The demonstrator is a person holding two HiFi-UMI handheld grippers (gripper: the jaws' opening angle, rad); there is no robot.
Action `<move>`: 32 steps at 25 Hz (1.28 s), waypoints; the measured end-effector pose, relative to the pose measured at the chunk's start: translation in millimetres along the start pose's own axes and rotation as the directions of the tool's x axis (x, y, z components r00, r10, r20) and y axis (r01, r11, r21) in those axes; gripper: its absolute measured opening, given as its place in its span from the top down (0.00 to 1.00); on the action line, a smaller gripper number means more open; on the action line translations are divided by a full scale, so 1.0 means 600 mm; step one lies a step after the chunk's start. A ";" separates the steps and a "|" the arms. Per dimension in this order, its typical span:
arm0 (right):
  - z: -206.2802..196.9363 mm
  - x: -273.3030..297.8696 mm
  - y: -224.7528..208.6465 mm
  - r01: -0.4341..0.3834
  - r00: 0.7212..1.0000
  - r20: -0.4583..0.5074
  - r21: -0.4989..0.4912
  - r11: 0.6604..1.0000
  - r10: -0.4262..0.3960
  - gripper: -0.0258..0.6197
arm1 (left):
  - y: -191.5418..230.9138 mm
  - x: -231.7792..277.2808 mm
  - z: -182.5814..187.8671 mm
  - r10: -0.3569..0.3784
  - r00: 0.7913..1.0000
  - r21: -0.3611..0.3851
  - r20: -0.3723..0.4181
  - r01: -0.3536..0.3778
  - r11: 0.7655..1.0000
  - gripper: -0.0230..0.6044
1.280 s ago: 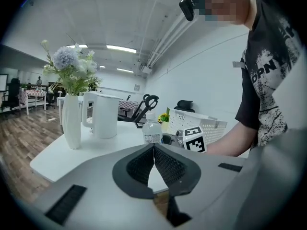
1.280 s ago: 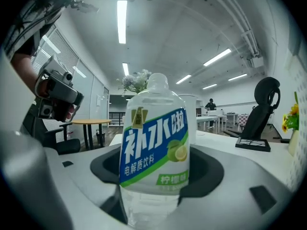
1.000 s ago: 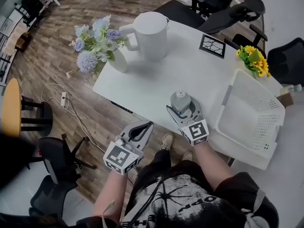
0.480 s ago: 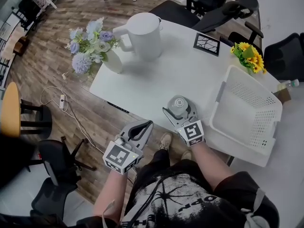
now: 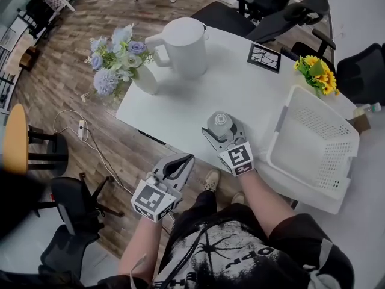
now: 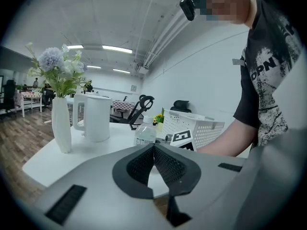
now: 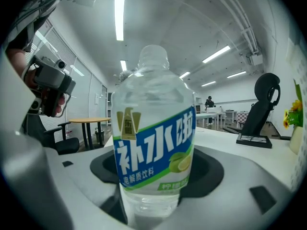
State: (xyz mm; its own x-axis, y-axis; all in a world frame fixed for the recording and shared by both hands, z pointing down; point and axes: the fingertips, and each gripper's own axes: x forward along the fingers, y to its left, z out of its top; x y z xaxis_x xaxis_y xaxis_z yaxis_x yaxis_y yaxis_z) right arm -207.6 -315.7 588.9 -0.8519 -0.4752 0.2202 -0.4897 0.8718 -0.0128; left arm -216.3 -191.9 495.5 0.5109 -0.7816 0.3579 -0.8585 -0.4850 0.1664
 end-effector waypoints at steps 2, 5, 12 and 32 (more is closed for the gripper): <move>0.005 0.008 -0.002 -0.004 1.000 0.004 -0.002 1.000 0.004 0.44 | 0.003 -0.001 0.000 0.000 1.000 0.001 -0.001 0.000 1.000 0.95; 0.006 0.015 -0.002 -0.009 1.000 0.002 -0.002 1.000 0.009 0.44 | 0.009 -0.001 0.001 0.003 1.000 0.002 -0.002 -0.003 1.000 0.95; 0.003 0.018 0.002 -0.020 0.999 -0.044 -0.002 1.000 0.020 0.44 | 0.011 0.004 0.006 -0.003 1.000 0.006 0.001 0.003 1.000 0.95; -0.016 -0.085 0.027 0.088 0.985 -0.153 0.066 0.994 -0.078 0.43 | -0.045 0.012 0.030 -0.023 0.999 0.045 0.041 0.021 0.999 0.95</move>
State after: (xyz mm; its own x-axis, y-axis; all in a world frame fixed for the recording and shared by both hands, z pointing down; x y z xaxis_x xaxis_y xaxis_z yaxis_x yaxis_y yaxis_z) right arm -170.0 -276.4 586.6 -0.7728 -0.5176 0.3672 -0.5743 0.8166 -0.0576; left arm -188.4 -191.5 477.2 0.5315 -0.7858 0.3164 -0.8450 -0.5182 0.1323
